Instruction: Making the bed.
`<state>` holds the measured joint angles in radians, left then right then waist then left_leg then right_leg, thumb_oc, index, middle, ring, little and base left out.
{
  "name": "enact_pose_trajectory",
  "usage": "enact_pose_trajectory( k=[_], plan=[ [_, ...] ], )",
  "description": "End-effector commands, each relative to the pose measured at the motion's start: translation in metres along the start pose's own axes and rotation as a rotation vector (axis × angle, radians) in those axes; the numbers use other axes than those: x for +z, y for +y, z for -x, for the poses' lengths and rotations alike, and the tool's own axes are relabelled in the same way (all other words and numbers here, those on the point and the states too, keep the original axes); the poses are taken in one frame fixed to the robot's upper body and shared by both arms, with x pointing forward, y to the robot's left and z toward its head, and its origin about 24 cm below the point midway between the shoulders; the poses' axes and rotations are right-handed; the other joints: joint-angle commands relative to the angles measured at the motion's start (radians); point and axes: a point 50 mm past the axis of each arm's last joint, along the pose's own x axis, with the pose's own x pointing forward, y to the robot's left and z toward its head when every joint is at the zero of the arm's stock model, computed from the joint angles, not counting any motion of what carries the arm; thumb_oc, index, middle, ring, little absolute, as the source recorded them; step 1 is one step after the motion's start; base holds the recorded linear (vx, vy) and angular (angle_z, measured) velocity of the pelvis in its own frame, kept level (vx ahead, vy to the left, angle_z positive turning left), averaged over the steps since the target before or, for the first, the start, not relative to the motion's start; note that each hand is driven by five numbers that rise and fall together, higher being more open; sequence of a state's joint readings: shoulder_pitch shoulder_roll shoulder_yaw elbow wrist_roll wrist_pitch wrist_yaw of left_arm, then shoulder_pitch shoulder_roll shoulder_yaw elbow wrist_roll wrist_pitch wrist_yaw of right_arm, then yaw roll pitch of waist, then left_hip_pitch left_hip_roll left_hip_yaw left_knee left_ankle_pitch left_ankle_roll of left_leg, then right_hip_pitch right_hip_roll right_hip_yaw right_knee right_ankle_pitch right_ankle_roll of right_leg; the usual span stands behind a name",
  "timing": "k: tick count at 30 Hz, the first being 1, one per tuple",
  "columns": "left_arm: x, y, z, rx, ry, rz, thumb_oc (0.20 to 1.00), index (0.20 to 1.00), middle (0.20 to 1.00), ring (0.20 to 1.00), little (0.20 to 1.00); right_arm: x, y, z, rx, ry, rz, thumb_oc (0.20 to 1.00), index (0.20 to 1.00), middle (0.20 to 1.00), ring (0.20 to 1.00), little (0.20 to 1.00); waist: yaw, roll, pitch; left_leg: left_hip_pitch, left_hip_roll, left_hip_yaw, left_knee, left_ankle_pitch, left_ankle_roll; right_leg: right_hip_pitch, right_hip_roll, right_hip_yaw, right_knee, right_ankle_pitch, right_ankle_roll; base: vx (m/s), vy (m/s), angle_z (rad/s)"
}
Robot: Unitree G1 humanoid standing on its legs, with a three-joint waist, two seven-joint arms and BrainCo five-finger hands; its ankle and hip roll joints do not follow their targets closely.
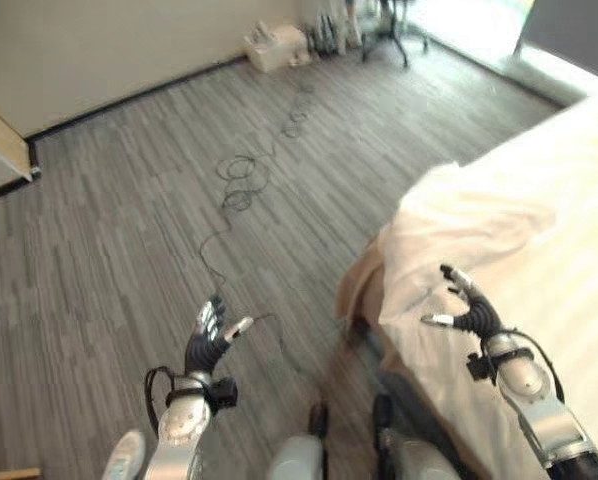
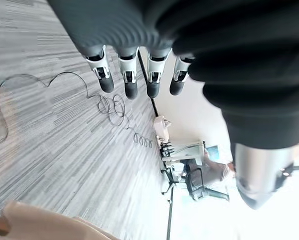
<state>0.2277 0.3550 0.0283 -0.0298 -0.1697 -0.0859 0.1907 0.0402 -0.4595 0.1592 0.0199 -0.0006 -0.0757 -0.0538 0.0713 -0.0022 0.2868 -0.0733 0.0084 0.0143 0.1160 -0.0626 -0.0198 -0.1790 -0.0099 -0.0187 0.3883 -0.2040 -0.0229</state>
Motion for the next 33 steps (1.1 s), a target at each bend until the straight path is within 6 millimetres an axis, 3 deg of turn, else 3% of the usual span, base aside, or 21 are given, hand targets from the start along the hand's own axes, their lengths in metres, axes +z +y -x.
enact_pose_trajectory(
  k=[1, 4, 7, 9, 11, 13, 15, 16, 17, 18, 19, 20, 21, 24, 26, 29, 30, 33],
  plan=[
    [0.049, 0.025, -0.016, 0.099, -0.260, -0.159, 1.000, 1.000, 1.000, 1.000, 1.000, 0.035, -0.018, 0.000, -0.069, -0.195, 0.041, 1.000, 1.000, 1.000, 1.000, 1.000, -0.051, 0.001, -0.052, -0.090, 0.087, -0.117, -0.158, 0.119, -0.044, 0.330, -0.033, 0.057, -0.399, -0.013, 0.085, 0.28, 0.348, -0.41],
    [0.062, 0.029, -0.025, 0.110, -0.311, -0.209, 1.000, 1.000, 1.000, 1.000, 1.000, 0.037, -0.023, 0.002, -0.087, -0.204, 0.065, 1.000, 1.000, 1.000, 1.000, 1.000, -0.063, 0.001, -0.078, -0.048, 0.097, -0.079, -0.191, 0.127, -0.040, 0.316, -0.052, 0.077, -0.369, -0.005, 0.101, 0.23, 0.321, -0.87],
    [0.076, 0.033, -0.029, 0.107, -0.365, -0.246, 1.000, 1.000, 1.000, 1.000, 1.000, 0.037, -0.028, 0.001, -0.107, -0.198, 0.100, 1.000, 1.000, 1.000, 1.000, 1.000, -0.075, -0.020, -0.097, 0.011, 0.099, 0.000, -0.192, 0.090, -0.017, 0.278, -0.083, 0.101, -0.290, 0.004, 0.139, 0.25, 0.325, -0.79],
    [0.079, 0.035, -0.028, 0.100, -0.376, -0.246, 1.000, 1.000, 1.000, 1.000, 1.000, 0.034, -0.032, 0.002, -0.130, -0.178, 0.095, 1.000, 1.000, 1.000, 1.000, 1.000, -0.074, -0.029, -0.096, 0.043, 0.102, 0.047, -0.189, 0.066, 0.002, 0.249, -0.107, 0.066, -0.231, 0.017, 0.163, 0.16, 0.268, -1.33],
    [0.079, 0.035, -0.025, 0.091, -0.374, -0.239, 1.000, 1.000, 1.000, 1.000, 1.000, 0.030, -0.035, 0.004, -0.162, -0.158, 0.093, 1.000, 1.000, 1.000, 1.000, 1.000, -0.068, -0.034, -0.082, 0.082, 0.108, 0.107, -0.185, 0.039, 0.013, 0.201, -0.144, -0.031, -0.126, 0.044, 0.183, 0.10, 0.229, -1.26],
    [0.075, 0.034, -0.022, 0.077, -0.359, -0.240, 1.000, 1.000, 1.000, 1.000, 1.000, 0.028, -0.037, 0.004, -0.180, -0.150, 0.086, 1.000, 1.000, 1.000, 1.000, 1.000, -0.060, -0.032, -0.070, 0.113, 0.112, 0.167, -0.183, 0.013, 0.022, 0.161, -0.202, -0.188, -0.050, 0.086, 0.196, 0.06, 0.228, -1.07],
    [0.068, 0.037, -0.016, 0.072, -0.323, -0.245, 1.000, 1.000, 1.000, 1.000, 1.000, 0.028, -0.037, 0.004, -0.197, -0.149, 0.073, 1.000, 1.000, 1.000, 1.000, 1.000, -0.043, -0.030, -0.068, 0.140, 0.110, 0.231, -0.182, -0.011, 0.030, 0.166, -0.261, -0.374, -0.029, 0.099, 0.187, 0.07, 0.187, -0.97],
    [0.068, 0.037, -0.016, 0.072, -0.322, -0.245, 1.000, 1.000, 1.000, 1.000, 1.000, 0.028, -0.037, 0.004, -0.196, -0.149, 0.073, 1.000, 1.000, 1.000, 1.000, 1.000, -0.045, -0.031, -0.066, 0.141, 0.109, 0.230, -0.182, -0.012, 0.030, 0.168, -0.262, -0.375, -0.028, 0.099, 0.188, 0.10, 0.112, -1.00],
    [0.063, 0.038, -0.012, 0.069, -0.298, -0.240, 1.000, 1.000, 1.000, 1.000, 1.000, 0.030, -0.037, 0.003, -0.199, -0.160, 0.064, 1.000, 1.000, 1.000, 1.000, 1.000, -0.045, -0.036, -0.063, 0.159, 0.109, 0.259, -0.182, -0.021, 0.034, 0.141, -0.229, -0.416, -0.045, 0.093, 0.180, 0.09, 0.046, -1.05],
    [0.061, 0.038, -0.011, 0.070, -0.293, -0.237, 1.000, 1.000, 1.000, 1.000, 1.000, 0.030, -0.037, 0.005, -0.206, -0.161, 0.059, 1.000, 1.000, 1.000, 1.000, 1.000, -0.051, -0.036, -0.056, 0.166, 0.109, 0.257, -0.178, -0.027, 0.033, 0.105, -0.194, -0.395, -0.048, 0.087, 0.177, 0.09, 0.044, -0.94],
    [0.061, 0.038, -0.011, 0.069, -0.293, -0.237, 1.000, 1.000, 1.000, 1.000, 1.000, 0.030, -0.037, 0.005, -0.206, -0.161, 0.059, 1.000, 1.000, 1.000, 1.000, 1.000, -0.048, -0.035, -0.057, 0.165, 0.110, 0.259, -0.177, -0.028, 0.033, 0.103, -0.193, -0.392, -0.047, 0.086, 0.176, 0.10, -0.018, -0.90],
    [0.060, 0.037, -0.014, 0.080, -0.288, -0.228, 1.000, 1.000, 1.000, 1.000, 1.000, 0.026, -0.039, 0.010, -0.232, -0.147, 0.049, 1.000, 1.000, 1.000, 1.000, 1.000, -0.064, -0.041, -0.049, 0.172, 0.092, 0.245, -0.156, -0.052, 0.028, 0.071, -0.133, -0.338, -0.130, 0.074, 0.164, 0.11, -0.041, -0.61],
    [0.061, 0.038, -0.017, 0.088, -0.293, -0.236, 1.000, 1.000, 1.000, 1.000, 1.000, 0.025, -0.038, 0.011, -0.236, -0.149, 0.039, 1.000, 1.000, 1.000, 1.000, 1.000, -0.056, -0.044, -0.048, 0.171, 0.091, 0.250, -0.129, -0.069, 0.028, 0.091, -0.140, -0.362, -0.179, 0.078, 0.152, 0.21, -0.068, -0.24],
    [0.064, 0.040, -0.020, 0.114, -0.313, -0.259, 1.000, 1.000, 1.000, 1.000, 1.000, 0.023, -0.035, 0.011, -0.222, -0.145, 0.032, 1.000, 1.000, 1.000, 1.000, 1.000, -0.049, -0.033, -0.068, 0.168, 0.099, 0.254, -0.023, -0.131, 0.012, 0.174, -0.119, -0.344, -0.293, 0.059, 0.128, 0.18, -0.115, -0.14],
    [0.068, 0.042, -0.018, 0.138, -0.335, -0.240, 1.000, 1.000, 1.000, 1.000, 1.000, 0.022, -0.039, 0.013, -0.223, -0.142, 0.029, 1.000, 1.000, 1.000, 1.000, 1.000, -0.046, -0.019, -0.068, 0.107, 0.127, 0.261, 0.166, -0.161, -0.005, 0.218, -0.111, -0.330, -0.333, 0.050, 0.098, 0.13, -0.101, -0.21],
    [0.077, 0.047, -0.019, 0.187, -0.381, -0.221, 1.000, 1.000, 1.000, 1.000, 1.000, 0.021, -0.048, 0.017, -0.245, -0.138, 0.051, 1.000, 1.000, 1.000, 1.000, 1.000, -0.049, 0.006, -0.051, 0.015, 0.171, 0.233, 0.408, -0.108, -0.059, 0.287, -0.083, -0.318, -0.391, 0.031, 0.056, 0.05, -0.088, -0.29],
    [0.082, 0.049, -0.020, 0.211, -0.402, -0.231, 1.000, 1.000, 1.000, 1.000, 1.000, 0.019, -0.052, 0.018, -0.249, -0.130, 0.062, 1.000, 1.000, 1.000, 1.000, 1.000, -0.056, 0.009, -0.041, -0.019, 0.174, 0.237, 0.439, -0.052, -0.063, 0.300, -0.085, -0.331, -0.410, 0.044, 0.045, -0.02, -0.004, -0.26],
    [0.098, 0.062, -0.024, 0.283, -0.460, -0.284, 1.000, 1.000, 1.000, 1.000, 1.000, 0.015, -0.060, 0.019, -0.256, -0.104, 0.110, 1.000, 1.000, 1.000, 1.000, 1.000, -0.077, 0.018, -0.038, -0.039, 0.185, 0.240, 0.363, -0.055, -0.063, 0.316, -0.098, -0.326, -0.434, 0.045, 0.058, 0.02, 0.087, -0.13]
  ],
)
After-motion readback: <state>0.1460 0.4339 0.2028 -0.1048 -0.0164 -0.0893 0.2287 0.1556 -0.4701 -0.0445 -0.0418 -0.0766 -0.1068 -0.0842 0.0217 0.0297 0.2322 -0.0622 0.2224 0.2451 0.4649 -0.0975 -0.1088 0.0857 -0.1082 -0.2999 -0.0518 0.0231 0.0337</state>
